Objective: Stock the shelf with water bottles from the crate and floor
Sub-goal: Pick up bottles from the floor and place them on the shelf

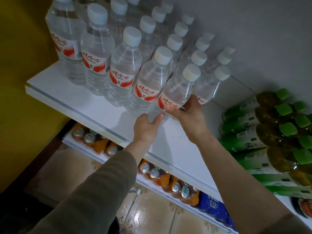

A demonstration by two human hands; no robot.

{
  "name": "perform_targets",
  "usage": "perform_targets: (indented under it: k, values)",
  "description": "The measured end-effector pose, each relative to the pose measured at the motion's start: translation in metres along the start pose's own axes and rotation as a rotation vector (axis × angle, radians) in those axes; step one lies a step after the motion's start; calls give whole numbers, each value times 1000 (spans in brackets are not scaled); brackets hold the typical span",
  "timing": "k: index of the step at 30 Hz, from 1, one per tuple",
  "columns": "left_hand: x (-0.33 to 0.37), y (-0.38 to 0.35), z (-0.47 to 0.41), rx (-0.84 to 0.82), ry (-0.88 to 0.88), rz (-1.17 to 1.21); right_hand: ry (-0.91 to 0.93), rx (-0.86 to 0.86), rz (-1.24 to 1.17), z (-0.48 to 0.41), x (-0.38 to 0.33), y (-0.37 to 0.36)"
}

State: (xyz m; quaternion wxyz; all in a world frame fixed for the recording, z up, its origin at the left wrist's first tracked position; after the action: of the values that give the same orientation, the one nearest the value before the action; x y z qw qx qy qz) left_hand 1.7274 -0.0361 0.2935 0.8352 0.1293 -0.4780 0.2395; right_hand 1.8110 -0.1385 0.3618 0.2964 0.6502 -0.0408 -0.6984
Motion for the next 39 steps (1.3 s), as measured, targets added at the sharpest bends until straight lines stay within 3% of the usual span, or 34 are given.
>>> perform_targets:
  k: [12, 24, 27, 32, 35, 39]
  values:
    - [3, 0, 5, 15, 11, 36, 14, -33, -65, 4, 3, -4]
    - [2, -1, 1, -9, -39, -50, -3, -33, 34, 10, -2, -5]
    - [0, -3, 3, -19, -37, -88, -52, -10, -3, 17, 2, -9]
    - [-11, 12, 35, 15, -96, -49, -256, 231, -129, 66, 28, -8]
    - [-35, 34, 61, 43, -154, 69, -309, 215, -261, 111, 48, -28]
    - [-106, 59, 71, 16, -153, -54, -433, 141, -304, 166, 108, -64]
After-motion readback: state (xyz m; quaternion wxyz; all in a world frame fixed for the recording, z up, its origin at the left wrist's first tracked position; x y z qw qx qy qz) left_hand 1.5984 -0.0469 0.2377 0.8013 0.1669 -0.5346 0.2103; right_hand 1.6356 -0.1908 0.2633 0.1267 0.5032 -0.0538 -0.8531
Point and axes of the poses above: each hand's wrist, its own z-axis away from the middle knuckle, its own y-axis out of the back of the hand, x = y × z, the point moved 10 cm from there along -z, towards the middle knuckle, and after that the axes turned 7 degrees about z, right-handed, at the moved point
